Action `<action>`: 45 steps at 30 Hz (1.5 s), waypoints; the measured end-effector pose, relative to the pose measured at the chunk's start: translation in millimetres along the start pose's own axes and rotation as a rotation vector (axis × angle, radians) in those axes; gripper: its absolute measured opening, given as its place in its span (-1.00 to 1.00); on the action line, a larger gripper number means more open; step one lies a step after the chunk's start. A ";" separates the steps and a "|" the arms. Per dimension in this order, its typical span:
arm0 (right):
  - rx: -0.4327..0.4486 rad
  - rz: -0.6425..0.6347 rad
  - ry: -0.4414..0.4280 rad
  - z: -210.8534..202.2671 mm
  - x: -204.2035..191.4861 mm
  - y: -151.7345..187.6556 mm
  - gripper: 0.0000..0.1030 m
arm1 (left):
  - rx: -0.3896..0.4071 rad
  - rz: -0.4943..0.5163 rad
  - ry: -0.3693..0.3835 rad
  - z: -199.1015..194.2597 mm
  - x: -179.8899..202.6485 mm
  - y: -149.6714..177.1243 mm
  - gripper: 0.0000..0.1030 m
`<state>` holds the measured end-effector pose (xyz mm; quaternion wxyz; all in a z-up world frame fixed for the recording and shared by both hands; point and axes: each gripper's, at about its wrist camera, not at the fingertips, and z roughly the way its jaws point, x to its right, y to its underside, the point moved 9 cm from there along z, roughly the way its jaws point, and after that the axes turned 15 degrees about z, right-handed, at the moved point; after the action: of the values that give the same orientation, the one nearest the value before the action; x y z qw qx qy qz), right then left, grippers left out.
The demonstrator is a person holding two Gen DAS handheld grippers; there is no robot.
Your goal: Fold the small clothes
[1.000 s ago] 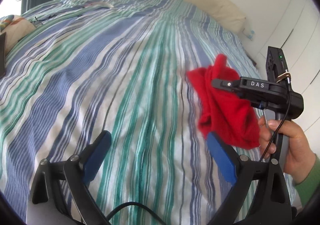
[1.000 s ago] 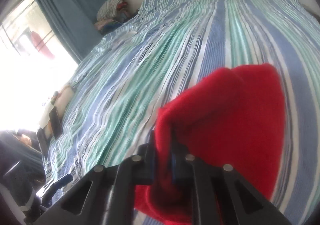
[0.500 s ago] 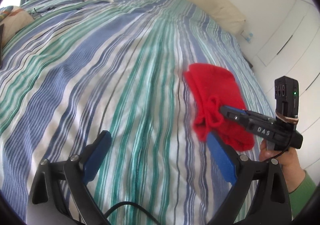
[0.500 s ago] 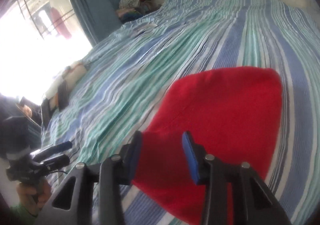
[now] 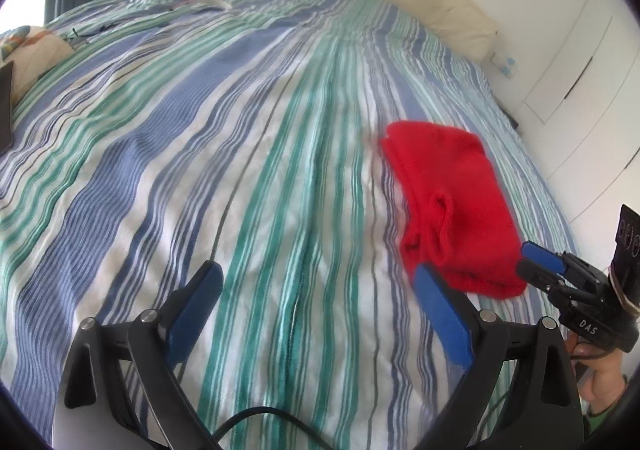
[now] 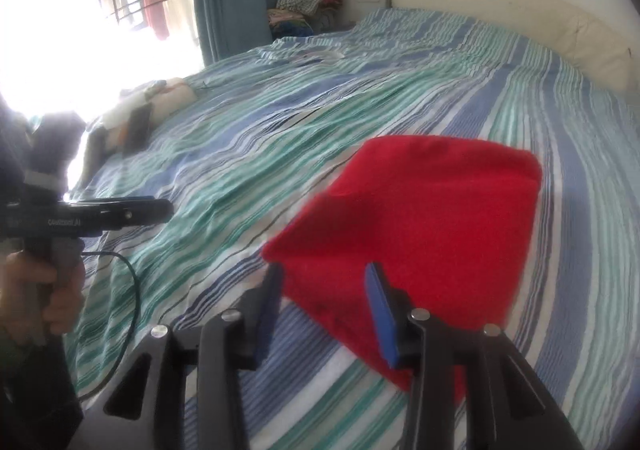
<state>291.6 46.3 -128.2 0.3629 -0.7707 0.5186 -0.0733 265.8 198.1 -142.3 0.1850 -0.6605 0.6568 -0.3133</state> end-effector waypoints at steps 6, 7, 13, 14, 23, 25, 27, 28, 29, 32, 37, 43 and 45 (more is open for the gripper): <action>-0.131 0.149 0.106 31.5 67.7 56.0 -0.16 | -0.010 0.076 -0.042 6.7 16.4 4.5 0.88; -0.090 0.129 0.113 23.3 65.2 55.8 -0.17 | -0.011 0.091 -0.058 6.2 17.9 6.3 0.88; 0.030 0.135 0.071 -35.3 33.4 65.9 0.45 | -0.013 0.117 -0.085 1.2 24.2 12.9 0.88; 0.045 0.127 0.085 -44.1 33.3 71.2 0.49 | -0.011 0.120 -0.090 -0.1 25.5 12.9 0.88; 0.035 0.247 0.164 -74.1 73.4 128.7 0.49 | -0.001 0.182 -0.157 -1.1 39.0 16.3 0.88; 0.034 0.279 0.164 -76.2 80.4 136.6 0.49 | -0.003 0.202 -0.174 0.0 41.0 17.9 0.88; 0.037 0.293 0.162 -77.8 82.5 141.5 0.49 | -0.005 0.219 -0.190 0.8 42.4 19.1 0.88; 0.039 0.294 0.163 -78.6 83.1 142.9 0.51 | -0.005 0.227 -0.195 1.2 42.9 19.3 0.88; 0.040 0.292 0.163 -78.6 82.7 143.0 0.55 | -0.005 0.234 -0.198 1.4 44.0 19.3 0.88; 0.033 0.289 0.164 -75.6 80.9 142.2 0.63 | -0.013 0.234 -0.161 2.2 48.9 19.6 0.88; 0.039 0.356 0.114 -75.0 90.2 120.7 0.63 | -0.016 0.100 0.154 11.3 69.4 -9.7 0.89; 0.126 0.528 0.014 -56.6 132.0 31.9 0.65 | -0.050 0.078 0.203 72.9 74.3 -74.3 0.91; 0.140 0.570 -0.024 -38.9 144.4 -1.4 0.65 | -0.095 0.043 0.225 102.2 71.7 -80.9 0.91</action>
<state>338.8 -95.4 -137.0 0.4271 -0.5679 0.7035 0.0049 389.5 116.0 -152.1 0.0853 -0.6147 0.7017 -0.3499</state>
